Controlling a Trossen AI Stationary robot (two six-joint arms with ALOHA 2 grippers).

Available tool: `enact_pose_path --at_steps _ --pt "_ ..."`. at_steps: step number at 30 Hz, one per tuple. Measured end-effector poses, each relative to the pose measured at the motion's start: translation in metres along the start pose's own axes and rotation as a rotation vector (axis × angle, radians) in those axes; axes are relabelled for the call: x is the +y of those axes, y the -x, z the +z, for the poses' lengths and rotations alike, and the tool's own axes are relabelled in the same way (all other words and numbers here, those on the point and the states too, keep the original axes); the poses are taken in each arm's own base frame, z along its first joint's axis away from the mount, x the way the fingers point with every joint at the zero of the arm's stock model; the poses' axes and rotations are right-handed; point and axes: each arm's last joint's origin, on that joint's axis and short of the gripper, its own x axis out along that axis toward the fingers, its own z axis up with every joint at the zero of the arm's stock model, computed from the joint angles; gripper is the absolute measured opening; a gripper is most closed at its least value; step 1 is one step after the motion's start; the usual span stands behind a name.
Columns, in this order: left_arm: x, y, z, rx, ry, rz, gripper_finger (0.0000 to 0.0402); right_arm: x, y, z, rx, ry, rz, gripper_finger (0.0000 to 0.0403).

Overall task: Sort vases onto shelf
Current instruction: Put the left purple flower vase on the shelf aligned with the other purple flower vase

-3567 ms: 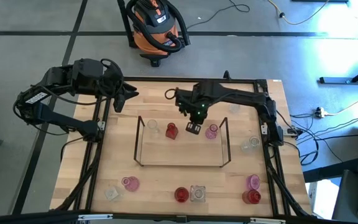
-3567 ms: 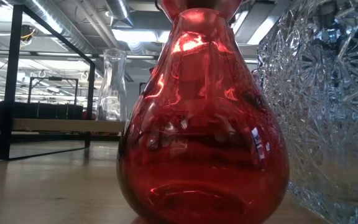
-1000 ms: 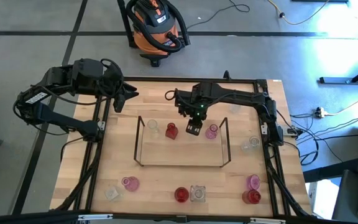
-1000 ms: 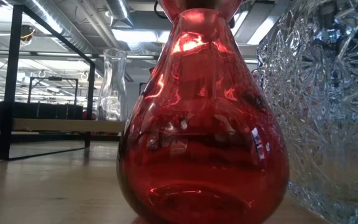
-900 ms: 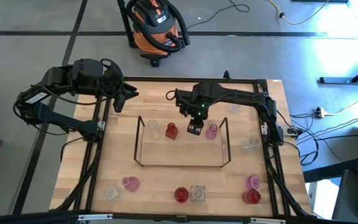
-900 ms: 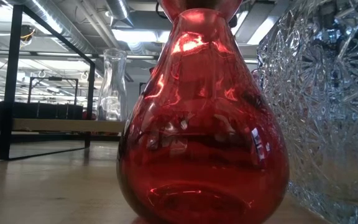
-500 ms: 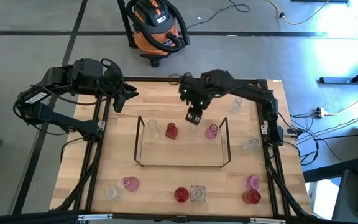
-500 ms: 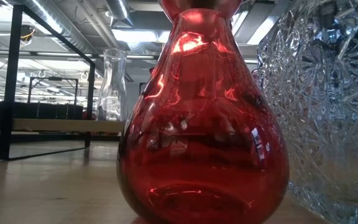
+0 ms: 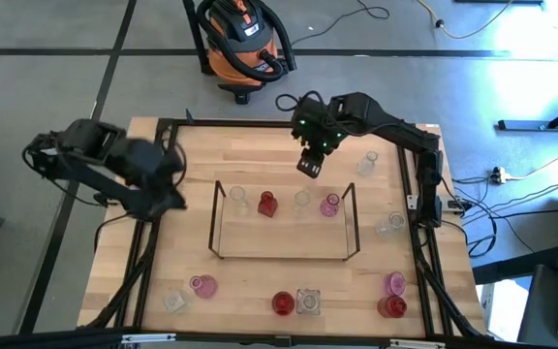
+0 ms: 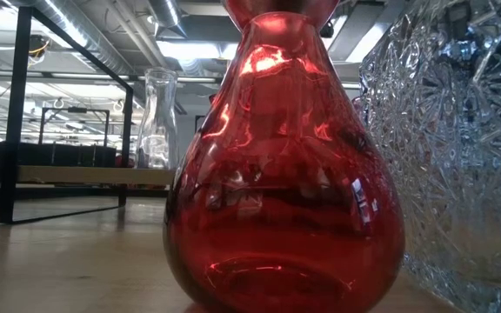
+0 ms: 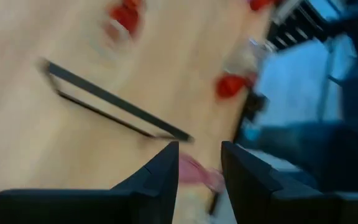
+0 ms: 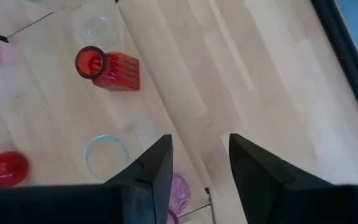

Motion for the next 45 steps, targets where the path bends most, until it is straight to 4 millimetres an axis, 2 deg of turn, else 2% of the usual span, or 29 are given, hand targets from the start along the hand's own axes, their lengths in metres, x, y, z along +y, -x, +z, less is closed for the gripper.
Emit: enact_pose_path --at_steps 3,7,10,14,16,22,29,40,45 --pt "-0.017 -0.003 -0.014 0.044 0.036 -0.049 0.0114 -0.001 -0.001 0.001 -0.003 0.02 -0.022 0.014" --pt "-0.039 -0.022 -0.029 -0.011 0.083 0.043 0.0114 -0.002 -0.001 0.001 -0.006 0.047 -0.056 0.014" --pt "-0.051 -0.05 -0.042 -0.019 0.126 0.132 0.0114 -0.003 -0.001 0.002 -0.018 0.062 -0.1 0.014" --pt "-0.061 -0.1 -0.066 0.18 0.185 0.204 0.0114 -0.003 -0.001 0.003 -0.039 0.063 -0.115 0.014" --pt "-0.062 -0.121 -0.077 0.201 0.226 0.229 0.0114 -0.003 -0.001 0.004 -0.048 0.068 -0.112 0.014" --pt "-0.057 -0.155 -0.095 0.226 0.343 0.181 0.0114 -0.002 -0.001 0.004 -0.045 0.116 -0.101 0.014" --pt "-0.045 -0.18 -0.106 0.262 0.42 0.17 0.0114 -0.002 -0.002 0.003 -0.028 0.14 -0.092 0.014" --pt "-0.031 -0.193 -0.115 0.282 0.451 0.229 0.0114 -0.002 -0.002 0.001 -0.003 0.147 -0.069 0.014" --pt "-0.028 -0.201 -0.119 0.31 0.451 0.196 0.0104 -0.001 -0.002 0.001 -0.001 0.147 -0.054 0.014"
